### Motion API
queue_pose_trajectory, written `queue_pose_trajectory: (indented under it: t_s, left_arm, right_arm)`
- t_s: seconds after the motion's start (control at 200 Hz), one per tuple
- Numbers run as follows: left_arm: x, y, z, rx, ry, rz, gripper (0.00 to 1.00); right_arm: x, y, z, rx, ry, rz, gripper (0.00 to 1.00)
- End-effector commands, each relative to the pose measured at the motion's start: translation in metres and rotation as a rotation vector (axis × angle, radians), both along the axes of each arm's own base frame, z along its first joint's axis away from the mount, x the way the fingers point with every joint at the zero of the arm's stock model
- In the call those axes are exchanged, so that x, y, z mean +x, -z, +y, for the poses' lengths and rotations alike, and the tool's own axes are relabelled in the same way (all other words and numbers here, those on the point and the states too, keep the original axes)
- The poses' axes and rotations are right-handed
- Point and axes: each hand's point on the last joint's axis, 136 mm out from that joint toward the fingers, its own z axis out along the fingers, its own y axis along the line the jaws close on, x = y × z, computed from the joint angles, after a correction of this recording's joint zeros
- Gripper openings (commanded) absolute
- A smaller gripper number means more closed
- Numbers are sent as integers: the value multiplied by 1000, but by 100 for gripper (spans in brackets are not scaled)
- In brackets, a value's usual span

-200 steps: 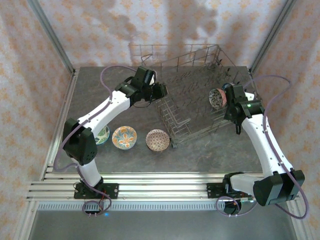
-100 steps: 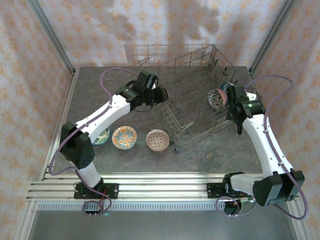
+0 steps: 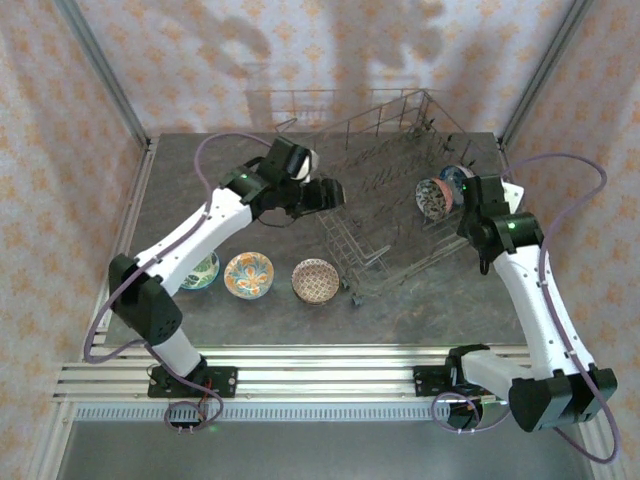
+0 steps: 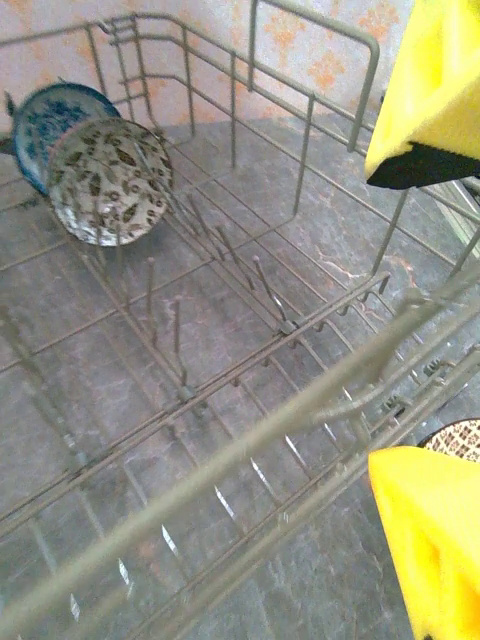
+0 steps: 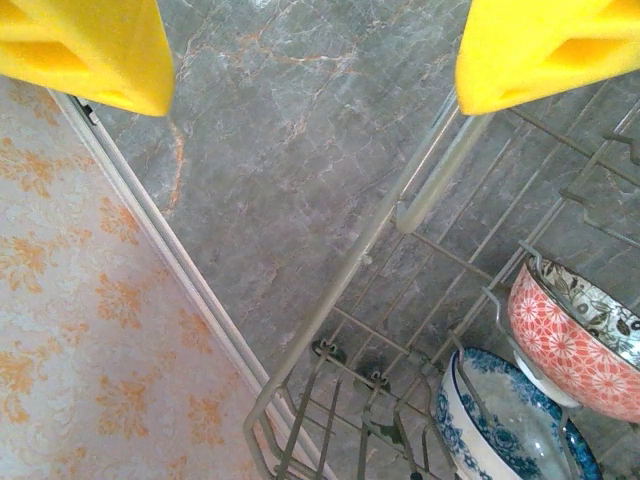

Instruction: Load the bowls into the dish rack

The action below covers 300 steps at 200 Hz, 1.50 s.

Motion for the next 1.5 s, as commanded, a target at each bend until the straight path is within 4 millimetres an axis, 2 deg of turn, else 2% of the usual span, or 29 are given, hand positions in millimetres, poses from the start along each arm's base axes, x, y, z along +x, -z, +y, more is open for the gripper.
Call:
queue_pose_trajectory:
  t_s: [0.0,0.215,0.315,0.485,0.641,0.886,0.991,1.266,1.497]
  left_arm:
    - [-7,-30,21,-6,6,-47,72]
    - [-18,-21,63,30,-28,-38,71]
    - [-32,0,75,107,4,0,67]
    - [-59,51,91,195,20,106,61]
    - [-77,88,88,218,51,207,53]
    - [-98,129,67,314,132,301,51]
    - [-105,148,65,370,130,341,49]
    - [-112,168,69,436,125,380,47]
    - [-119,185,70,425,79,428,47]
  right_arm:
    - [-6,-4,-5,-14,14,-8,74]
    - [1,-17,10,54,-47,-22,74]
    - [7,-19,17,87,-70,-21,73]
    - [16,-12,37,178,-135,-2,68]
    - [24,-10,52,207,-169,-7,65]
    - [28,-9,66,207,-205,-3,65]
    - [27,-7,68,208,-209,0,65]
    - [21,-7,65,195,-209,-16,65]
    - [21,-2,65,198,-210,-17,66]
